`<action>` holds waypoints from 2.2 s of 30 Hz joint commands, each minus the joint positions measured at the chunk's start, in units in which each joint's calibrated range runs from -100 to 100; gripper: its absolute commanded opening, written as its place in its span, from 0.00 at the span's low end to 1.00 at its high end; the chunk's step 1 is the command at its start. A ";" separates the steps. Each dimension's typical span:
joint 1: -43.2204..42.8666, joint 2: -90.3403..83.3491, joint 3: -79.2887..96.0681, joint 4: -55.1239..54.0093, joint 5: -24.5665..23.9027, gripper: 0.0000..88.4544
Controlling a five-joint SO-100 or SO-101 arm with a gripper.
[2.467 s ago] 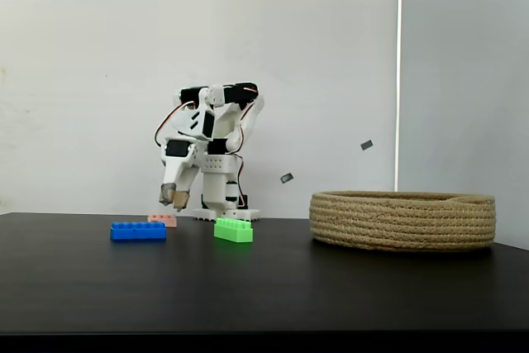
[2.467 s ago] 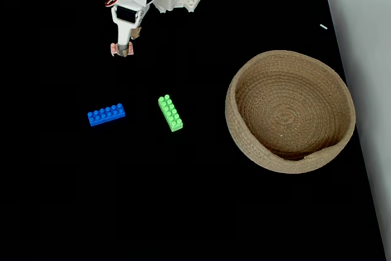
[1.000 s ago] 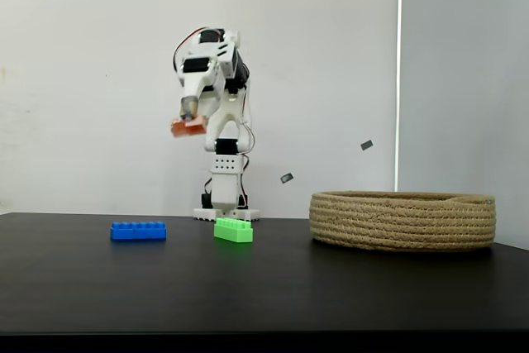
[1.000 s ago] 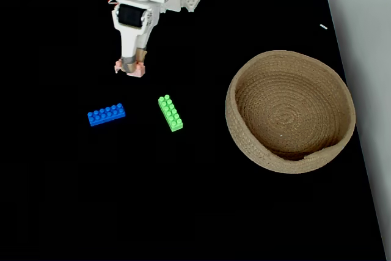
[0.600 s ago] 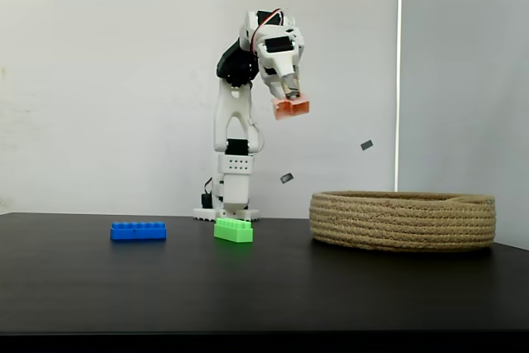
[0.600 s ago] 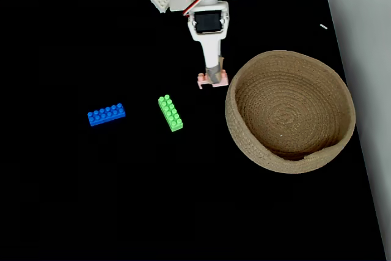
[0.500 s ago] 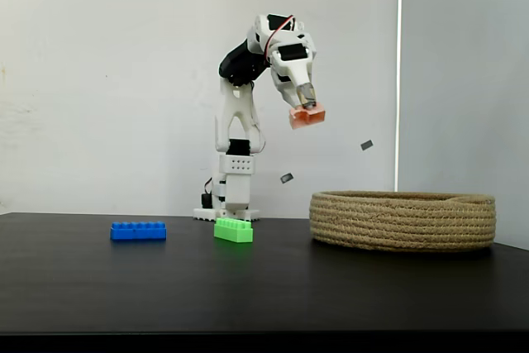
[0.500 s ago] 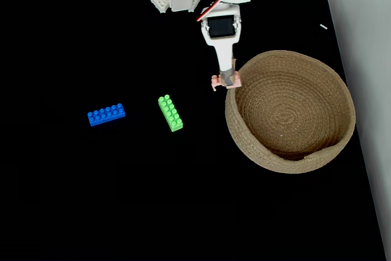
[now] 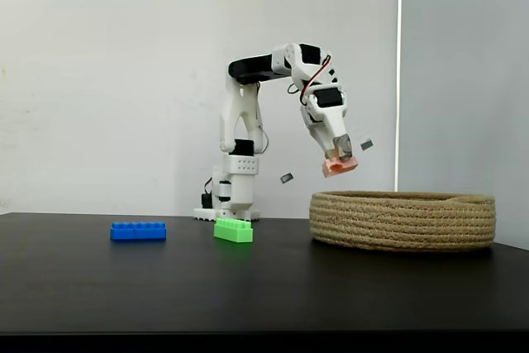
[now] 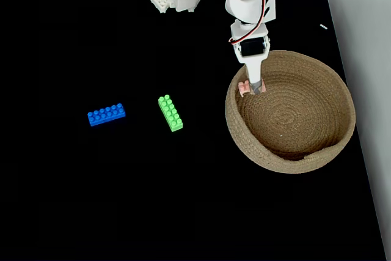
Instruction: Place the lego blocks in the tray
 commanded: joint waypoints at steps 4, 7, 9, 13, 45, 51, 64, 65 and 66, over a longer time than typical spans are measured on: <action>-3.04 0.77 -0.24 -1.74 -4.25 0.22; -2.30 0.34 1.13 -4.16 -5.57 0.25; -1.64 -0.18 1.58 -5.83 -5.62 0.27; -0.73 -1.38 3.04 -8.99 -6.40 0.30; 0.26 5.41 -0.33 -25.98 -33.50 0.46; -1.15 2.49 1.49 -27.40 -36.87 0.47; 2.07 2.75 1.67 -21.99 -27.40 0.48; 3.80 1.97 2.31 -21.07 -25.45 0.49; 5.78 1.11 2.86 -19.90 -23.83 0.49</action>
